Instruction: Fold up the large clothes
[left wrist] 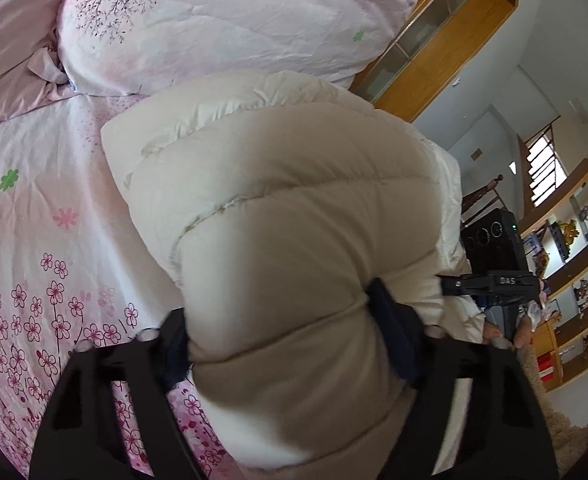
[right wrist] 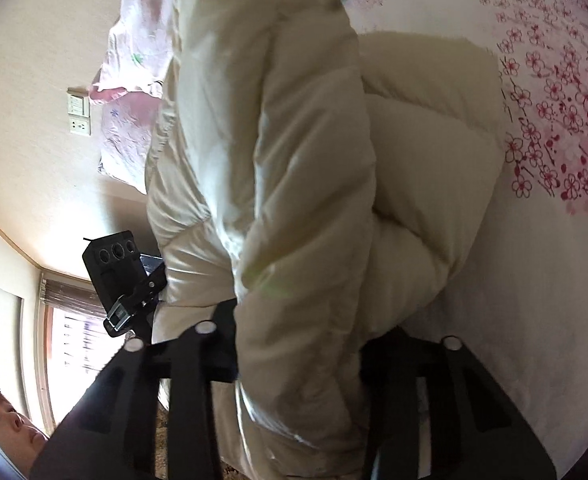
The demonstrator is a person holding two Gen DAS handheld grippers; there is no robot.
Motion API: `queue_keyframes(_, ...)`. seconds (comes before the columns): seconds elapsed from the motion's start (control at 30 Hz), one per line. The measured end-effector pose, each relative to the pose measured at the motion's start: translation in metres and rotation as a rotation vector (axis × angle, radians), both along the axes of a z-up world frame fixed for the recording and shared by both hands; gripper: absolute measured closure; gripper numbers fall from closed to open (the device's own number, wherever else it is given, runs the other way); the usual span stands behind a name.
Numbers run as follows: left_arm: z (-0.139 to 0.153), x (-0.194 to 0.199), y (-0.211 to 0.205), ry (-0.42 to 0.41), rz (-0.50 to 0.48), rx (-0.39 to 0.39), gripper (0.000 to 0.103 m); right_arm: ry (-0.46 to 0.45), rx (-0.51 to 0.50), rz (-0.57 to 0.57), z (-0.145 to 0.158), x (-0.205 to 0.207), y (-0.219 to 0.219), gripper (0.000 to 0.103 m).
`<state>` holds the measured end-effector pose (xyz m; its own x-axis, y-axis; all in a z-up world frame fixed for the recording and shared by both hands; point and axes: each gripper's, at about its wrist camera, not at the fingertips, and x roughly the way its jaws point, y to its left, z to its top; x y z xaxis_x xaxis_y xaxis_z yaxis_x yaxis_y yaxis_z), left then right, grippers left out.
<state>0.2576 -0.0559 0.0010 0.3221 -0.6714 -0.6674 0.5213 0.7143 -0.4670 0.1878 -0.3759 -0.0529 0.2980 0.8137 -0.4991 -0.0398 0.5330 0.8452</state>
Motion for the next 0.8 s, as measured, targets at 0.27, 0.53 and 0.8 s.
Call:
queue_keyframes(0.27,0.023,-0.009,0.024,-0.062,0.011,-0.110,0.060,-0.102,-0.042,0.008,0.038,0.008,0.016,0.080)
queue_keyframes(0.53,0.056,-0.002,0.096,-0.161,0.182,-0.117,0.062,-0.237,-0.032,0.133,0.077,0.058,0.090,0.081)
queue_keyframes(0.8,0.056,0.033,0.180,-0.178,0.398,0.047,0.062,-0.256,-0.055,0.213,0.058,0.125,0.188,0.081)
